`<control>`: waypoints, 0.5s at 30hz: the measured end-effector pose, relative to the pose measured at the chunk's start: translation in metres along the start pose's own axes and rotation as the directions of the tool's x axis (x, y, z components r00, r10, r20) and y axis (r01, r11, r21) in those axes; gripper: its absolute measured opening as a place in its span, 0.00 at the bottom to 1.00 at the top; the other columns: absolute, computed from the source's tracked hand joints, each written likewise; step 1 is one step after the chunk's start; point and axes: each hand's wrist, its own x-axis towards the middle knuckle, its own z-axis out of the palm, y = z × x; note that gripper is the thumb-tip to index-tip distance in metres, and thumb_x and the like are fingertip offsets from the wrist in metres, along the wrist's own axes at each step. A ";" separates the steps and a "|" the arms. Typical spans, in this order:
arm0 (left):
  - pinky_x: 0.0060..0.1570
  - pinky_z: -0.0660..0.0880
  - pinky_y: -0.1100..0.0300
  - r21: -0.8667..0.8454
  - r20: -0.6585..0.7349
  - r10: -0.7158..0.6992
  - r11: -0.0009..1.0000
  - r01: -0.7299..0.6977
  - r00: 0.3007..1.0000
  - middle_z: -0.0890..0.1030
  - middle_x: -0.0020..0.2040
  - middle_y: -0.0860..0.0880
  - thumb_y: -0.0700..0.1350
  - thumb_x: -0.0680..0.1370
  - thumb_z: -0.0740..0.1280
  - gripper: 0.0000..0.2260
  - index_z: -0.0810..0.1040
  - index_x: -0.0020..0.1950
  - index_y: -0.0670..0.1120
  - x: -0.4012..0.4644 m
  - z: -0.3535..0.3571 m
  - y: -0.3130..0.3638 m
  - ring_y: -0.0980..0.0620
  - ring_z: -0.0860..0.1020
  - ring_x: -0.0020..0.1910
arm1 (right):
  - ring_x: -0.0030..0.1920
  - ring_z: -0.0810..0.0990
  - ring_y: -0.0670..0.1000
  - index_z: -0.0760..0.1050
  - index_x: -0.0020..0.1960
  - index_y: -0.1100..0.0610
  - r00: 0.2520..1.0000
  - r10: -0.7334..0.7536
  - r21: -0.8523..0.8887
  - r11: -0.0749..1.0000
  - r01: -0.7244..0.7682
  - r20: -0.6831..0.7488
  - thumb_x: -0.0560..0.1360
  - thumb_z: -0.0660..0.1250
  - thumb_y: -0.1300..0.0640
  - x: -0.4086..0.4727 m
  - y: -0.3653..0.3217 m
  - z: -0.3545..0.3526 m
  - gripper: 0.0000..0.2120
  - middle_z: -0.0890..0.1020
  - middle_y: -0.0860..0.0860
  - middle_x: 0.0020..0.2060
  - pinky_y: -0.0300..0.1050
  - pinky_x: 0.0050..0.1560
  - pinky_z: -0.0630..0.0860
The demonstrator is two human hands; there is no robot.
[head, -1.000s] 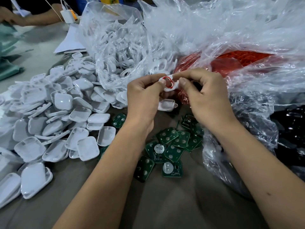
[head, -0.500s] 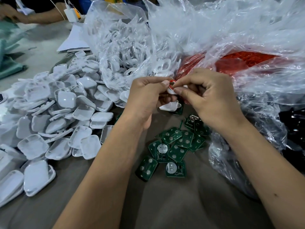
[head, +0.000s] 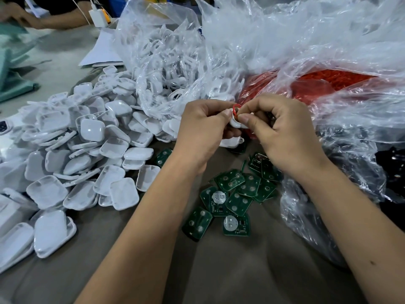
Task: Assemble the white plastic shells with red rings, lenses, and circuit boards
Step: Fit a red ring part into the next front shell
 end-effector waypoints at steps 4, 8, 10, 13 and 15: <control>0.32 0.75 0.64 -0.014 -0.014 -0.012 1.000 0.012 1.000 0.84 0.41 0.41 0.32 0.82 0.64 0.10 0.83 0.59 0.35 -0.002 0.003 -0.001 0.52 0.80 0.29 | 0.33 0.76 0.38 0.85 0.47 0.54 1.000 -0.010 -0.028 1.000 0.010 -0.002 0.78 0.74 0.61 0.000 0.000 0.000 0.03 0.76 0.31 0.31 0.26 0.36 0.66; 0.33 0.75 0.66 -0.045 -0.032 -0.008 0.999 0.007 0.999 0.83 0.38 0.45 0.32 0.82 0.64 0.10 0.84 0.57 0.36 -0.001 0.001 -0.001 0.54 0.80 0.30 | 0.34 0.76 0.43 0.85 0.47 0.51 0.999 -0.051 -0.045 0.998 0.051 0.008 0.77 0.75 0.59 -0.001 -0.002 -0.001 0.03 0.81 0.42 0.37 0.35 0.37 0.70; 0.33 0.75 0.66 -0.041 -0.037 -0.004 0.999 0.002 0.999 0.83 0.36 0.47 0.32 0.81 0.64 0.09 0.85 0.56 0.37 -0.001 0.000 -0.001 0.53 0.80 0.30 | 0.35 0.76 0.48 0.85 0.48 0.52 0.998 -0.063 -0.066 0.996 0.064 0.016 0.77 0.75 0.58 -0.001 -0.001 -0.001 0.02 0.82 0.47 0.38 0.43 0.38 0.73; 0.32 0.74 0.66 -0.048 -0.044 0.009 0.999 -0.011 0.999 0.83 0.34 0.46 0.32 0.81 0.64 0.10 0.85 0.53 0.37 -0.002 -0.001 -0.001 0.51 0.80 0.30 | 0.36 0.76 0.48 0.85 0.48 0.52 0.997 -0.074 -0.085 0.994 0.075 0.013 0.77 0.75 0.59 -0.001 0.000 -0.001 0.02 0.82 0.49 0.38 0.44 0.38 0.73; 0.32 0.74 0.66 -0.046 -0.044 0.014 0.999 -0.016 0.999 0.84 0.35 0.46 0.32 0.81 0.64 0.10 0.85 0.53 0.38 -0.002 -0.001 -0.001 0.51 0.81 0.31 | 0.36 0.76 0.49 0.85 0.48 0.53 0.997 -0.076 -0.092 0.993 0.077 0.017 0.77 0.75 0.59 -0.002 -0.001 -0.001 0.02 0.82 0.49 0.38 0.44 0.38 0.72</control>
